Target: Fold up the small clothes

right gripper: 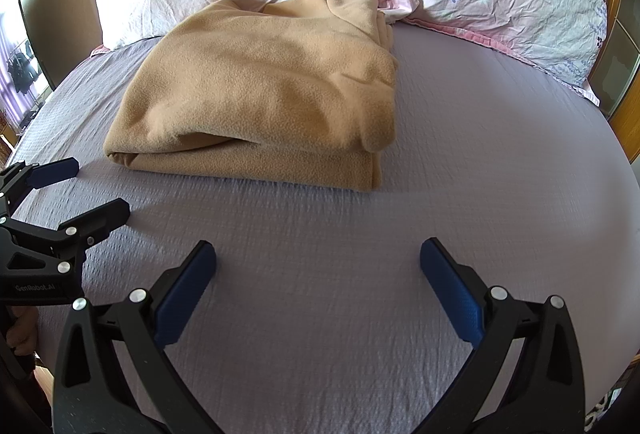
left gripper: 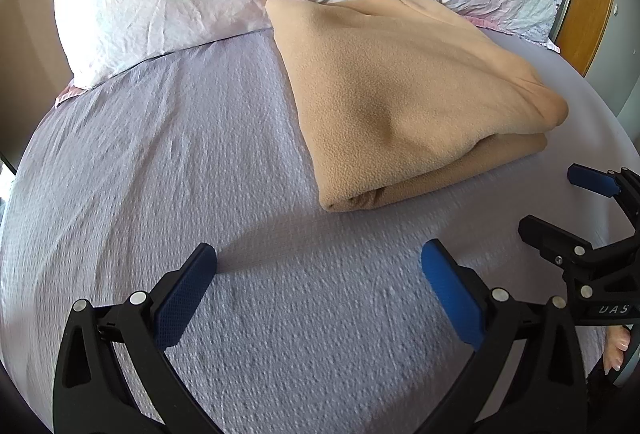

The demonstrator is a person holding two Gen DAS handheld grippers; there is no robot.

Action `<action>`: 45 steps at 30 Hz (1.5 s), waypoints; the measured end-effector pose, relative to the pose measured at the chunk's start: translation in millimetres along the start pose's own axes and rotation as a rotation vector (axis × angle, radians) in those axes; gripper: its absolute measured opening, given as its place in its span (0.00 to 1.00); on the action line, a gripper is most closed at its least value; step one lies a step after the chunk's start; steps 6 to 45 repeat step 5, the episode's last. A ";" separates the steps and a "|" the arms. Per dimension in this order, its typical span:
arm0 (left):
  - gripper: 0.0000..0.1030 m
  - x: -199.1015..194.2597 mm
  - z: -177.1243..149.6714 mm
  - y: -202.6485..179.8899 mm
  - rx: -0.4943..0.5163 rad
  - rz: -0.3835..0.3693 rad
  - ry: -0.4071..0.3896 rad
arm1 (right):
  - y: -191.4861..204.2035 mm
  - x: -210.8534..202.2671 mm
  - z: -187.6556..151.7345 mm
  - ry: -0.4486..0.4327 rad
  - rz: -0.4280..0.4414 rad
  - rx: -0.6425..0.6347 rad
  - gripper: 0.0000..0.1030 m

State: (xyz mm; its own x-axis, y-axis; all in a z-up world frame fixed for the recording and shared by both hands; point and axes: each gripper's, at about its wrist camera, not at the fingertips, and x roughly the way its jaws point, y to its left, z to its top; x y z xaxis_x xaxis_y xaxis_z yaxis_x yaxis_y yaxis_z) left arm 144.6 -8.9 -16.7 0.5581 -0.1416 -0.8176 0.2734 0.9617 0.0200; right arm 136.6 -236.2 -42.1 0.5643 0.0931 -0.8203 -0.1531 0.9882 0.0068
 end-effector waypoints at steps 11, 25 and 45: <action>0.99 0.0 -0.5 0.0 -0.002 0.002 -0.005 | 0.0 0.0 0.0 0.000 0.000 0.000 0.98; 0.99 0.0 -0.5 0.0 -0.002 0.002 -0.005 | 0.0 0.0 0.0 0.000 0.000 0.000 0.98; 0.99 0.0 -0.5 0.0 -0.002 0.002 -0.005 | 0.0 0.0 0.0 0.000 0.000 0.000 0.98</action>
